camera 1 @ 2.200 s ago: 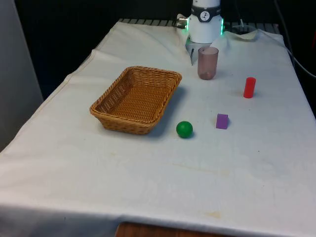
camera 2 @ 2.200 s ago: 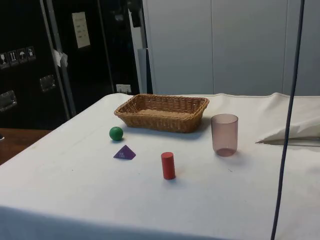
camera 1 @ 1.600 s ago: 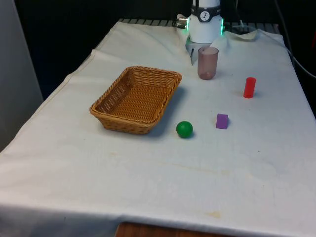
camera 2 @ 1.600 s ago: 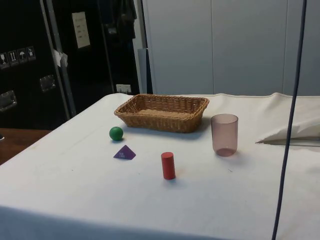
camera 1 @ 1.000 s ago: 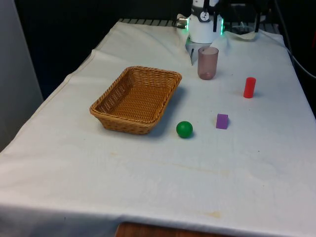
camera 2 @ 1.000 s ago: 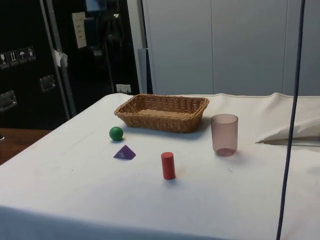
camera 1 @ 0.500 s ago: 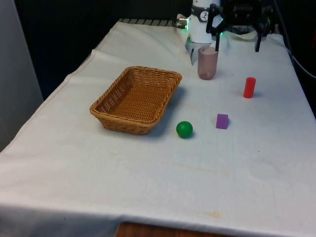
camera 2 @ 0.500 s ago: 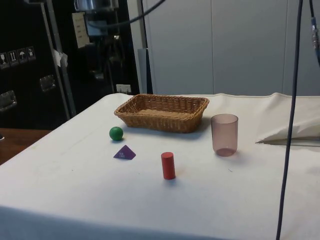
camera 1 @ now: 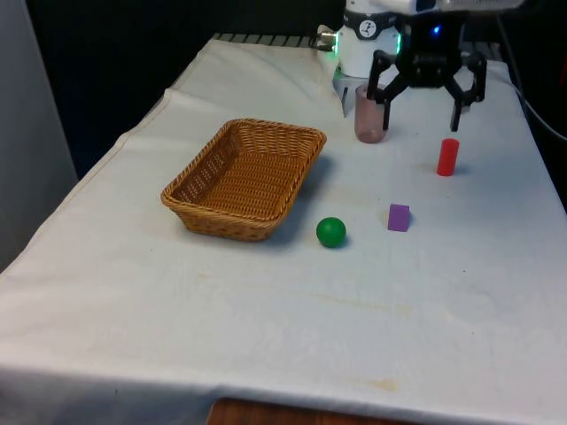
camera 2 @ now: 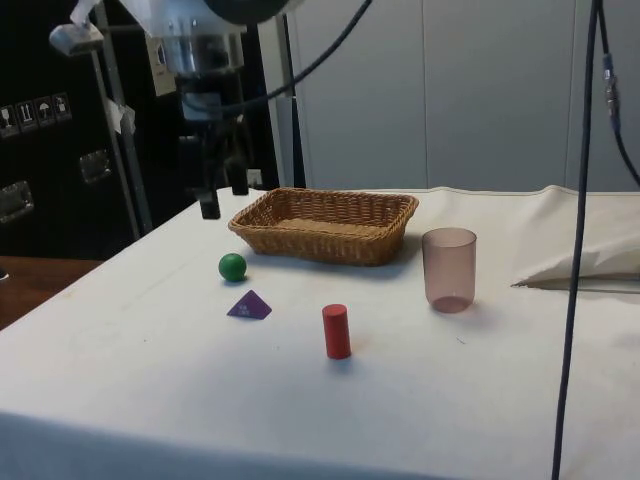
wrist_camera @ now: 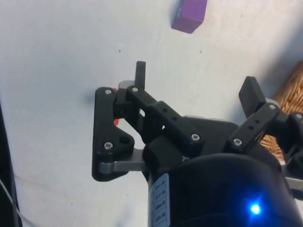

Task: Pick up the triangular block and place it into the basket.

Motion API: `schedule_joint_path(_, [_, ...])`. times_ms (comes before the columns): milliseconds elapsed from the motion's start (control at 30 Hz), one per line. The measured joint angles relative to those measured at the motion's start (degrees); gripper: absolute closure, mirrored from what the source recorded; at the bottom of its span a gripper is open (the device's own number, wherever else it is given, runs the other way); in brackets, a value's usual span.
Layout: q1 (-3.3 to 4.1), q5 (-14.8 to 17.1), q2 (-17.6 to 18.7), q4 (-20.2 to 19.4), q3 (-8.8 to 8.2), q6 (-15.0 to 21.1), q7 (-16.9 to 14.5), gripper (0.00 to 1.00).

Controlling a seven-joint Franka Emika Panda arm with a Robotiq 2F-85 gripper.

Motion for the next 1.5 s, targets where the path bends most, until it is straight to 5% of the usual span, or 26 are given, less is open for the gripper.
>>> schedule_joint_path(1200, [-0.11,0.0,10.4,-4.3,-0.46,17.7,1.9,0.0])
schedule_joint_path(1500, [-0.11,0.0,11.3,-4.8,-0.46,18.9,2.5,0.0])
